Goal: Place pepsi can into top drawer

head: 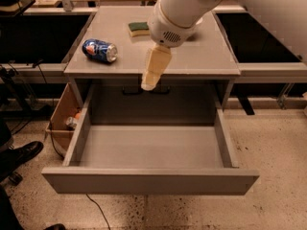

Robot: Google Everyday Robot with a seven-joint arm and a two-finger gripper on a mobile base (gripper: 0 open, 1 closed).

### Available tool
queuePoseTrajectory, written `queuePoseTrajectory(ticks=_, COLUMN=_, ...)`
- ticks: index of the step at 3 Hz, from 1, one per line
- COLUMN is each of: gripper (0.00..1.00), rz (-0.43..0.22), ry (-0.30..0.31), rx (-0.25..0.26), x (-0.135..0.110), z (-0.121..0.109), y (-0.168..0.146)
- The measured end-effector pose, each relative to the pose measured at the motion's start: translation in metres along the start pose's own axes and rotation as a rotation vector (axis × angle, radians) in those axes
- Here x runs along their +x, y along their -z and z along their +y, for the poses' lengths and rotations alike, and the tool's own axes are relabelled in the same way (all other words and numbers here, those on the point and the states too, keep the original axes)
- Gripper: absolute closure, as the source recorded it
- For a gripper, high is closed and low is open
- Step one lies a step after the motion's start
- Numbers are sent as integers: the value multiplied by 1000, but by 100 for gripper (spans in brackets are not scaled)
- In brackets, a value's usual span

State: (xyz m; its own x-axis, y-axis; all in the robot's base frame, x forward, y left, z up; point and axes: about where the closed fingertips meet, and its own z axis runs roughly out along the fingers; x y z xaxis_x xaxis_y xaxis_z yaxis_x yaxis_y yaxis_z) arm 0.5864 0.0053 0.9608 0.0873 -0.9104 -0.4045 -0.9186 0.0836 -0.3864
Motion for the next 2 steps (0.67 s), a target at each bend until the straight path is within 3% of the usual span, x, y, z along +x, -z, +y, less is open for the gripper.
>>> queuePoseTrajectory(ticks=1, gripper=0, rz=-62, ry=0, rx=-22, x=-48, z=-6, y=-38)
queuePoseTrajectory(ticks=2, gripper=0, rz=-62, ry=-1, rx=-22, x=-48, z=-6, y=-38)
